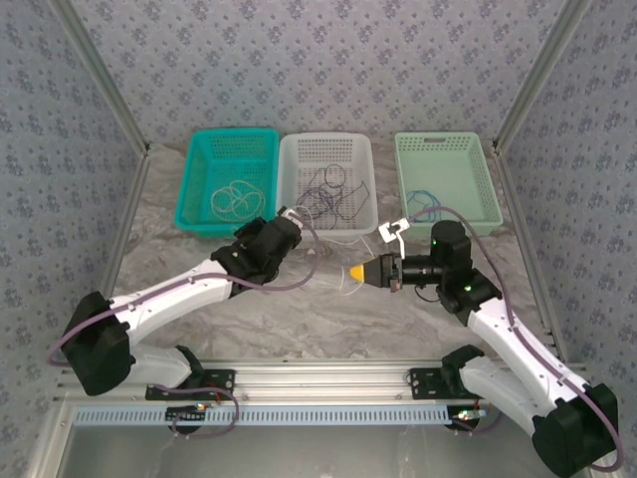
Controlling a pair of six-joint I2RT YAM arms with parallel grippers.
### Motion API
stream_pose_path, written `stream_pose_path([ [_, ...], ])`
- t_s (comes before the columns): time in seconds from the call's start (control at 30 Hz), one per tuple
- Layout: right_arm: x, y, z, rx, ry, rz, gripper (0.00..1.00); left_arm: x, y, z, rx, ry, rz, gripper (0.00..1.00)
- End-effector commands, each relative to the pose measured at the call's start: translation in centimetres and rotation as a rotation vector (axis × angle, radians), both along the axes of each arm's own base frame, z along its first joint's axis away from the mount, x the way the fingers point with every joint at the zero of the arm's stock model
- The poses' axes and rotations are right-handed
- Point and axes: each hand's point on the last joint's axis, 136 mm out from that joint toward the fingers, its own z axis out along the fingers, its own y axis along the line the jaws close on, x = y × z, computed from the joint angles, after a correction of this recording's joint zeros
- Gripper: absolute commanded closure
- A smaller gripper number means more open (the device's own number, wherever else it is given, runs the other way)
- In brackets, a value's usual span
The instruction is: Untangle the cables
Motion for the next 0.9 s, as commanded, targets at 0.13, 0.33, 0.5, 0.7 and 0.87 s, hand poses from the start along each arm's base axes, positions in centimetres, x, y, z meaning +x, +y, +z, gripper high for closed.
stream_pose_path([
  [0.13, -1.0, 0.1, 1.3, 0.013, -0.056, 0.053, 0.97, 3.2, 4.2, 5.8, -0.016, -0.134, 0.181, 1.0],
  [0.33, 0.1, 1.5, 1.6, 0.0, -0.122, 0.038, 0.99, 4.8, 6.0, 10.2, -0.145, -0.213, 0.181, 1.0],
  [0.5, 1.1, 5.4, 3.2, -0.014, -0.246, 0.067, 0.99, 6.2, 6.3, 11.5, -0.185, -0.248, 0.137, 1.0],
  [0.7, 5.0, 10.2, 2.4, -0.064, -0.26, 0.125, 1.0, 8.7, 8.5, 11.3, -0.281, -0.314, 0.103, 1.0],
  [0.87, 8.7, 14.6, 0.1, -0.121, -0.229, 0.169, 1.0, 11.6, 12.1, 12.6, -0.443, -0.373, 0.126, 1.0],
])
